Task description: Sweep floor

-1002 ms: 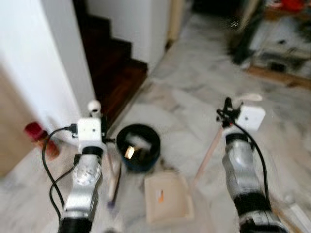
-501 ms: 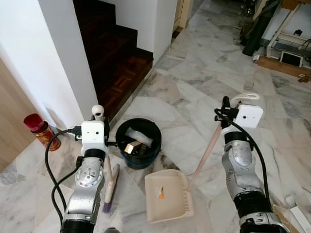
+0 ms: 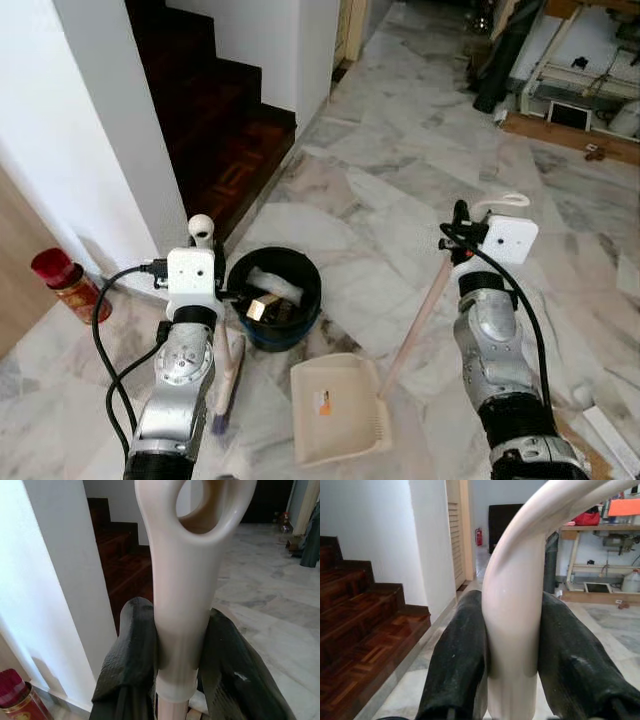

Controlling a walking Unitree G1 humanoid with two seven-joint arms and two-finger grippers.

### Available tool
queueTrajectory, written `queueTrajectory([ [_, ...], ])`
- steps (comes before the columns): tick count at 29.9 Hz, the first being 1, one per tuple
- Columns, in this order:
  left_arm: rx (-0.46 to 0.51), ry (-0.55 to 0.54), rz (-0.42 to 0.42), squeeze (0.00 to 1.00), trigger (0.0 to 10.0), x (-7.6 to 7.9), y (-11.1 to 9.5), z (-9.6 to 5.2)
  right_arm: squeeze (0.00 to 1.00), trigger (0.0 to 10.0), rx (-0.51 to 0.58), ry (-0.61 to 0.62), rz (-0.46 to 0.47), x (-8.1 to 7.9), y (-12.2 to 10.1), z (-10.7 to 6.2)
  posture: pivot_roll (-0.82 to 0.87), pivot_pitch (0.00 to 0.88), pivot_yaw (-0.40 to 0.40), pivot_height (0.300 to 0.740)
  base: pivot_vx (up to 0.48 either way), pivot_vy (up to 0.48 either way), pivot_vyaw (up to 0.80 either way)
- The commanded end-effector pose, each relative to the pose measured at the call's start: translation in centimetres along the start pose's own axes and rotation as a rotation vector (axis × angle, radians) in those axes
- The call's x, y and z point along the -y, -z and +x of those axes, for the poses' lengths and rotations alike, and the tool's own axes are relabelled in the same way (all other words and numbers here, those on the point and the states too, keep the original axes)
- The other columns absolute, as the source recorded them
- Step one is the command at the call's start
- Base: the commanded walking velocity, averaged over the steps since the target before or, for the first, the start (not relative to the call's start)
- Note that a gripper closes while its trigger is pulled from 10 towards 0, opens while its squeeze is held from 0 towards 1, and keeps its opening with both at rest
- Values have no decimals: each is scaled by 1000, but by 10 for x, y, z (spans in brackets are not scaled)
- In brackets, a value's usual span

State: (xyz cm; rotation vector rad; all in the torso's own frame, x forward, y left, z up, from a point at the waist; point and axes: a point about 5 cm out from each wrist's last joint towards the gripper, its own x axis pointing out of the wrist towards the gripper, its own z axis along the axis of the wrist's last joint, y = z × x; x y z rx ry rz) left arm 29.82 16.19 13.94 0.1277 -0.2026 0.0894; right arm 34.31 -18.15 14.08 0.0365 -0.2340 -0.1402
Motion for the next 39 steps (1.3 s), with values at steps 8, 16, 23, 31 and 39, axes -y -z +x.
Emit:
queueTrajectory([
  [8,40,14,-1,0,10000,2,-7,2,0,10000,29,15,6,4,-6,3,113,85,-89,740,0,-126,0],
  [16,41,16,-5,0,10000,2,-8,2,0,10000,40,15,5,4,-8,4,115,87,-91,740,0,-397,-609],
  [23,40,16,-5,0,10000,2,-7,2,0,10000,36,19,-9,5,-8,4,116,87,-91,740,0,-396,0],
  [31,40,21,-9,0,10000,2,-7,2,0,10000,28,26,-14,6,-7,4,113,87,-92,740,0,-394,0],
  [39,38,22,-13,0,10000,4,-7,2,0,10000,24,29,-3,6,-7,4,107,91,-93,740,0,-369,0],
])
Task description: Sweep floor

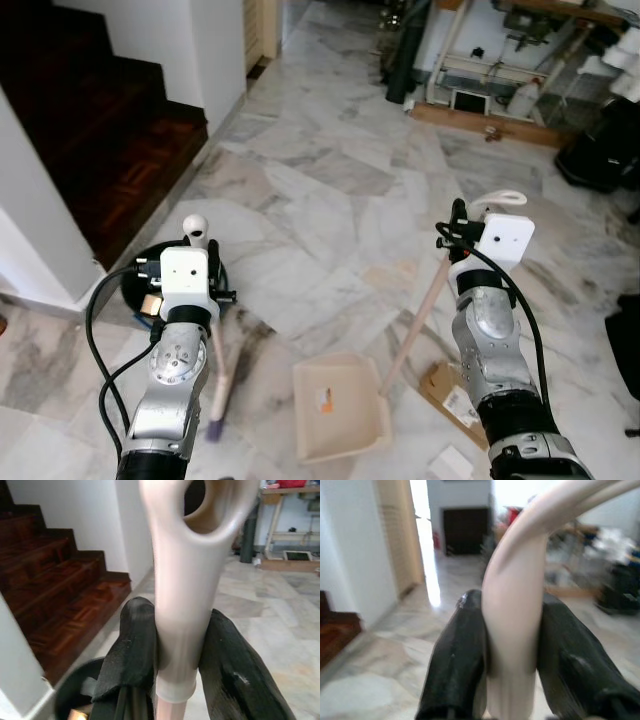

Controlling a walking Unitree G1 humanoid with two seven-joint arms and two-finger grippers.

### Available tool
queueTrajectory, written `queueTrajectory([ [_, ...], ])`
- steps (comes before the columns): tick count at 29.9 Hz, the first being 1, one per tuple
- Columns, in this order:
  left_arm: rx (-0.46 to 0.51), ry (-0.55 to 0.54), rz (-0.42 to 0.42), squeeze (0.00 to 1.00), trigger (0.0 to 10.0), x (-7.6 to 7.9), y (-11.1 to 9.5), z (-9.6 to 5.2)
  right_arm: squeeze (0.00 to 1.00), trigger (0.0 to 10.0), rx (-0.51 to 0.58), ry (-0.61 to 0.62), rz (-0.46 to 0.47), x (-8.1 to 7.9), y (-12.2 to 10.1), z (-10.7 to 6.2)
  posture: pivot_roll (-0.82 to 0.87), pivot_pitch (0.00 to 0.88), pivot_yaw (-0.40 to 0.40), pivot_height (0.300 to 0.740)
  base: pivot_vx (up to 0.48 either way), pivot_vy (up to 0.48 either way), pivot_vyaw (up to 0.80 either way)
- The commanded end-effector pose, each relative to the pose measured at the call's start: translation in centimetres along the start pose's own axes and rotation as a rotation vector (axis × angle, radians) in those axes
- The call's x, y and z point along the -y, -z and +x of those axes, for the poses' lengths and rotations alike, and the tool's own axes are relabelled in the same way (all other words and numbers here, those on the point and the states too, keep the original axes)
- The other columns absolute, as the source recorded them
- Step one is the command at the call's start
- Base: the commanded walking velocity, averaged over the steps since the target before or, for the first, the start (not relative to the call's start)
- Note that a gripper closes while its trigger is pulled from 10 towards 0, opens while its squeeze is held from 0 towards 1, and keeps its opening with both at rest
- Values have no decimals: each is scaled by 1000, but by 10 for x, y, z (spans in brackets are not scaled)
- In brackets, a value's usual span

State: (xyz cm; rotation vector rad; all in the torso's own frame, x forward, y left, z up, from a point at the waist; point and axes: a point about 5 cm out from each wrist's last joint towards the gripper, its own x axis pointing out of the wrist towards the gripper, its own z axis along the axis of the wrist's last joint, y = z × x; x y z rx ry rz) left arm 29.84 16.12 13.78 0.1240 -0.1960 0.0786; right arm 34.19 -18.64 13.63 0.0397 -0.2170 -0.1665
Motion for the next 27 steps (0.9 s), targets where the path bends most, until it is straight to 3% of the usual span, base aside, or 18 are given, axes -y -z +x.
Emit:
queueTrajectory([
  [1,44,11,-8,0,10000,3,-8,2,0,10000,39,3,-1,1,-10,6,107,91,-93,740,0,-274,0],
  [27,47,-8,-20,0,10000,-2,-8,6,0,10000,33,-1,0,1,-11,7,99,77,-95,740,0,0,-760],
])
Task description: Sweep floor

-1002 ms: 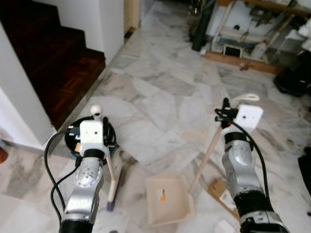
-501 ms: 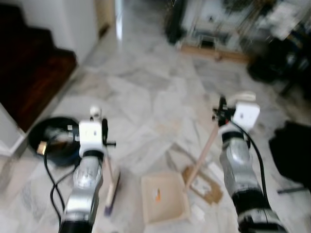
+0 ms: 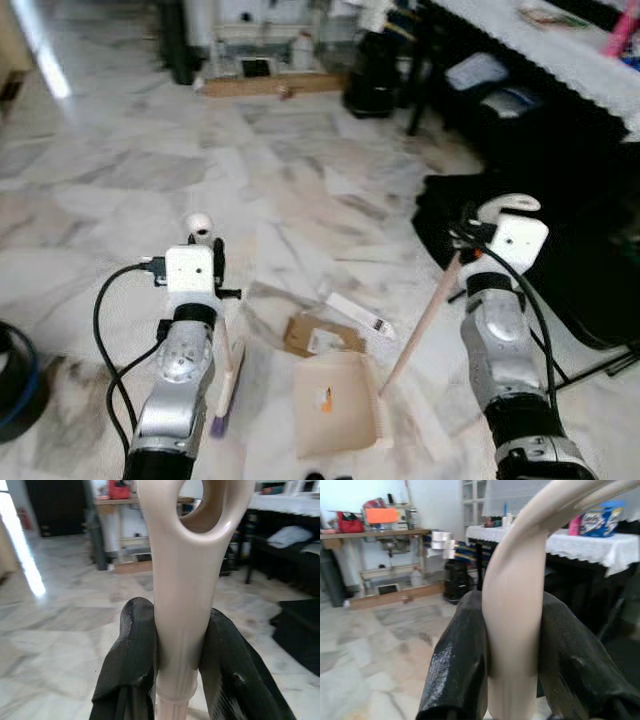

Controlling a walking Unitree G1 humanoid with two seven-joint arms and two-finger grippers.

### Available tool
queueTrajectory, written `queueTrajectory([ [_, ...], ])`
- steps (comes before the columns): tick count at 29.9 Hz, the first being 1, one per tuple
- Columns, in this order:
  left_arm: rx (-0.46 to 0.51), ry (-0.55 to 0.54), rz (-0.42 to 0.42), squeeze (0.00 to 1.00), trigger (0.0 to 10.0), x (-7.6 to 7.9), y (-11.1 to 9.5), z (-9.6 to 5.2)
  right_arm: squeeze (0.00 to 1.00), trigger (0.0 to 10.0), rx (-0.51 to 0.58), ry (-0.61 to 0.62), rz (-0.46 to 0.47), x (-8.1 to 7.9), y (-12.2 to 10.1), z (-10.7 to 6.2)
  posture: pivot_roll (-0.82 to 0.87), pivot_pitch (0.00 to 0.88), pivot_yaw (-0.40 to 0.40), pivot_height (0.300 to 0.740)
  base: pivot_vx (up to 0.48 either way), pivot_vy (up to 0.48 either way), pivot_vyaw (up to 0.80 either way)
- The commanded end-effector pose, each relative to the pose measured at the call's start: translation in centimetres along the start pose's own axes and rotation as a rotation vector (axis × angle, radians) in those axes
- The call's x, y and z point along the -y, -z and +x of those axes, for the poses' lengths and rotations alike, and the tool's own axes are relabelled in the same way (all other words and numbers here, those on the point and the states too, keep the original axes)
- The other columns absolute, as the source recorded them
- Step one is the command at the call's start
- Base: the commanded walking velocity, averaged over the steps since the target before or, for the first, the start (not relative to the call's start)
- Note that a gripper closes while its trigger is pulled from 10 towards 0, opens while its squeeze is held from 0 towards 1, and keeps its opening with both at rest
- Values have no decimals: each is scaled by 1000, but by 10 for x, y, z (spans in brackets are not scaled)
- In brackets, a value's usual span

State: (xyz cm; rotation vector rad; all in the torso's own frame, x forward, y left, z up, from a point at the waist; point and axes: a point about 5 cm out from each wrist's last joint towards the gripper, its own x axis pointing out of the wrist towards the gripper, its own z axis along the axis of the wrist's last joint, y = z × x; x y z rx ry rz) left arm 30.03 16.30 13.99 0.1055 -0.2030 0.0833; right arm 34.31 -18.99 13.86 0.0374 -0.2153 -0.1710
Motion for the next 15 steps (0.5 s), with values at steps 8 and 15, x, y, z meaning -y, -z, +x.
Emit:
queueTrajectory([
  [8,43,5,-4,0,10000,1,-6,4,0,10000,37,-9,6,-4,-10,5,98,66,-92,740,0,0,-788],
  [15,46,22,-1,0,10000,3,-6,5,0,10000,50,-14,-5,-4,-11,5,95,69,-93,740,0,0,-536],
])
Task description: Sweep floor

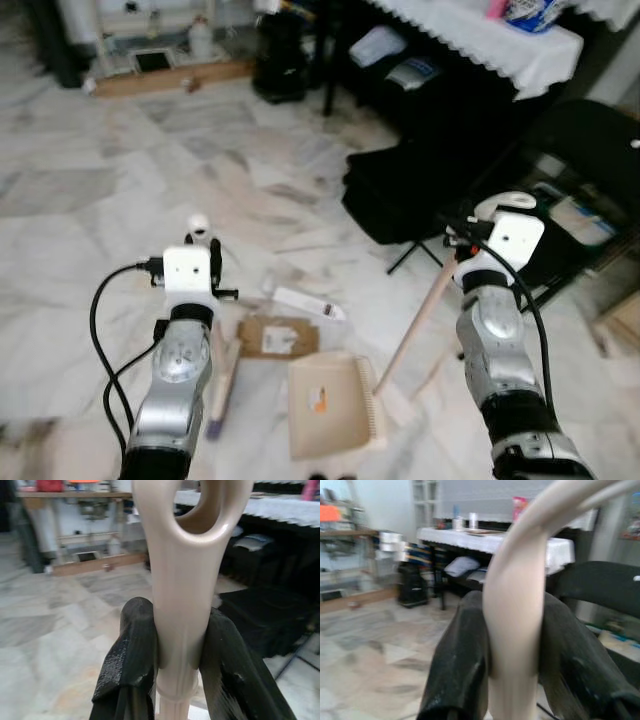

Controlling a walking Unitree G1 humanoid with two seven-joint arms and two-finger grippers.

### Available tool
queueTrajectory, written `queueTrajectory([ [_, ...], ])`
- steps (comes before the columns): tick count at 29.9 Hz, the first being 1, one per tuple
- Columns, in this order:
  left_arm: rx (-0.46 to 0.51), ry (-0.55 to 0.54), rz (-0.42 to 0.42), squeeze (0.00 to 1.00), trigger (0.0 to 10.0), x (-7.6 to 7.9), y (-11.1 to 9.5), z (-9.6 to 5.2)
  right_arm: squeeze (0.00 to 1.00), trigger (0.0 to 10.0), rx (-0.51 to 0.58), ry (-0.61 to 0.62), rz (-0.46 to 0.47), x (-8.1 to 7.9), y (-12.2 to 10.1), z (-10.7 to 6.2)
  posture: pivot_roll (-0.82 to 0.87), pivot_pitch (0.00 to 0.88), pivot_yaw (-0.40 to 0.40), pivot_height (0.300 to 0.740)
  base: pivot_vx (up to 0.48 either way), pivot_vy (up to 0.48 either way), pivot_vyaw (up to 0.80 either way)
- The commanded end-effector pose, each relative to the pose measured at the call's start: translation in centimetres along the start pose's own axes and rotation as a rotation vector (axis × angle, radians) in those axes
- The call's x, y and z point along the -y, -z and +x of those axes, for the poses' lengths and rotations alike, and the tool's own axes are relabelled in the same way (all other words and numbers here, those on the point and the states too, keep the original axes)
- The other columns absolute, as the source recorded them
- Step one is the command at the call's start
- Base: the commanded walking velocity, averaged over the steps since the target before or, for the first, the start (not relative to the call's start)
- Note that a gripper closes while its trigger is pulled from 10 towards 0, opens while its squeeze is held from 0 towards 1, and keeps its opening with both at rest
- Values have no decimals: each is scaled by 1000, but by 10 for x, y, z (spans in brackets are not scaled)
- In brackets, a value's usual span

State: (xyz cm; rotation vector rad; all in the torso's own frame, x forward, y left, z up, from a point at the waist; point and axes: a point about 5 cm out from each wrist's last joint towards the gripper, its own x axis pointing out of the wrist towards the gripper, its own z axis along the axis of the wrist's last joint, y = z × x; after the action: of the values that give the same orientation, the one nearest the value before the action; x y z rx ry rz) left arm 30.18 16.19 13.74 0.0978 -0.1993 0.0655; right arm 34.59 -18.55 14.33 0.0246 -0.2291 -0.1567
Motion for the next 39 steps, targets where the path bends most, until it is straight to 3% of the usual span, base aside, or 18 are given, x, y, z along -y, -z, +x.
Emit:
queueTrajectory([
  [1,48,6,8,0,10000,2,-9,4,0,10000,38,0,3,0,-7,2,95,69,-93,740,0,0,0],
  [11,36,3,-1,0,10000,1,-7,2,0,10000,38,-25,-32,-2,-7,2,96,80,-97,740,0,0,0],
  [21,37,3,-4,0,10000,1,-8,3,0,10000,54,-34,-29,-4,-10,1,94,86,-94,740,0,0,712],
  [35,33,14,0,0,10000,3,-7,3,0,10000,44,-12,-2,-1,-8,0,92,88,-91,740,74,0,0],
  [39,33,14,0,0,10000,3,-7,3,0,10000,50,-29,-36,-2,-9,1,92,88,-91,740,285,0,0],
])
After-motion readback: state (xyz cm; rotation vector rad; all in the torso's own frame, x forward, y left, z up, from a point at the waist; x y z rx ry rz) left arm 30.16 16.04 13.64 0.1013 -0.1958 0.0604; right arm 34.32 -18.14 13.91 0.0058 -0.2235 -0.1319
